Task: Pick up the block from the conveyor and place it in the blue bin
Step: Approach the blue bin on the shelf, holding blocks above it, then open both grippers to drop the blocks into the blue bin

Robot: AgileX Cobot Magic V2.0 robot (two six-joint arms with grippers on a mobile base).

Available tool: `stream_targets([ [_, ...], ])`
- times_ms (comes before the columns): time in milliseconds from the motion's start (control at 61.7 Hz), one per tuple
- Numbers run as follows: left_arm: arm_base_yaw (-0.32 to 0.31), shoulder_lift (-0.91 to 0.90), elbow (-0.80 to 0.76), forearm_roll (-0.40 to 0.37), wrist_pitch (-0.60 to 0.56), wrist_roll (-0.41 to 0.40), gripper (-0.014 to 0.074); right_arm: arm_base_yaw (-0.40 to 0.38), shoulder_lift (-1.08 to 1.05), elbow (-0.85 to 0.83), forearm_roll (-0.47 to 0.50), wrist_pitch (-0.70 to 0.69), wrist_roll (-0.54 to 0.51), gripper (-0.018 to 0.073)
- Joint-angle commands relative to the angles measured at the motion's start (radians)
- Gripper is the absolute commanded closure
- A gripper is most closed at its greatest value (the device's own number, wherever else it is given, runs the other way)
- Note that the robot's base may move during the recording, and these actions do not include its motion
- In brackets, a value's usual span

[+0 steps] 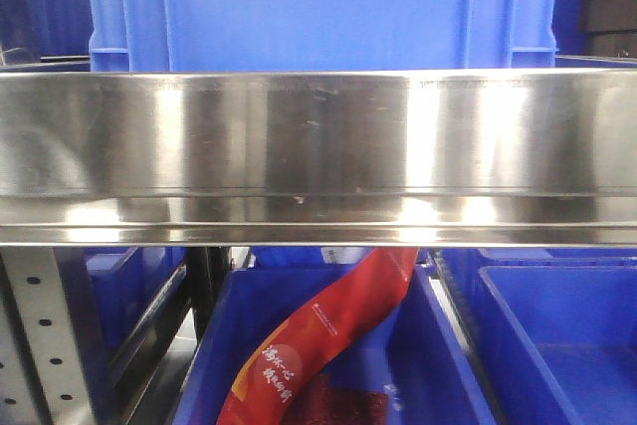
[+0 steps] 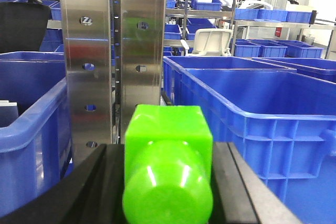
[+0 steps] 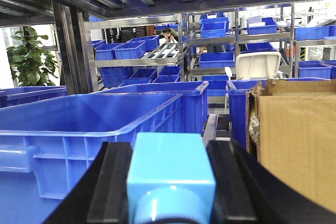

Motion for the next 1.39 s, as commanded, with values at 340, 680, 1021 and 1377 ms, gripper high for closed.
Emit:
stream_targets([
  [340,-0.004,0.001,0.001,0.031,-0.11,0.003,0.0707,0.0,0.004,-0.001,-0.012,-0.026,-0.003,0.0721],
  [680,-0.004,-0.001,-0.001,0.053,-0.215,0.003,0.0707,0.0,0.008,-0.001,-0.012,-0.014,-0.003,0.0721],
  [1021,-0.086,0.232,-0.149,0.019,-0.234,0.003,0.0707,0.011,0.182,-0.162,-0.014,-0.014,-0.005,0.0721],
  [1377,-0.304,0.692,-0.486,-0.042,-0.233,0.003,0.0707,0.177,0.597,-0.527,-0.014,-0.025,-0.005,0.0721],
])
